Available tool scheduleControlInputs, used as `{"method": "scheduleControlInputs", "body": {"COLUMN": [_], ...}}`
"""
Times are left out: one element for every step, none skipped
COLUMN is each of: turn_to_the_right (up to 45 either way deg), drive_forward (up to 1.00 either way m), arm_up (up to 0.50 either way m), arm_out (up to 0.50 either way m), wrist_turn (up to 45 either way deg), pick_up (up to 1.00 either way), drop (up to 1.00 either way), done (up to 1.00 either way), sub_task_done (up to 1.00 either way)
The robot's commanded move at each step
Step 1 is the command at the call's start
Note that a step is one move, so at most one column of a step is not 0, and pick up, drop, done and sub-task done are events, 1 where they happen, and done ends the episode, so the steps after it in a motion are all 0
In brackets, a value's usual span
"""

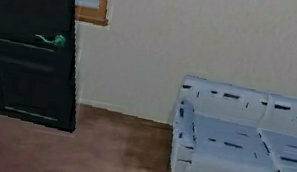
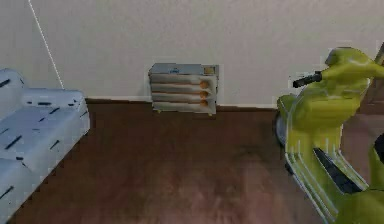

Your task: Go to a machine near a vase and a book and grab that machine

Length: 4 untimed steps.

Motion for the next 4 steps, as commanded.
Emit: {"method": "scheduleControlInputs", "body": {"turn_to_the_right": [0.0, -36.0, 0.0, -21.0], "drive_forward": [0.35, 0.00, 0.45, 0.00], "arm_up": [0.00, 0.00, 0.00, 0.00], "arm_out": [0.00, 0.00, 0.00, 0.00], "wrist_turn": [0.0, 0.0, 0.0, 0.0], "pick_up": [0.00, 0.00, 0.00, 0.00], "drop": [0.00, 0.00, 0.00, 0.00], "done": [0.00, 0.00, 0.00, 0.00], "sub_task_done": [0.00, 0.00, 0.00, 0.00]}}
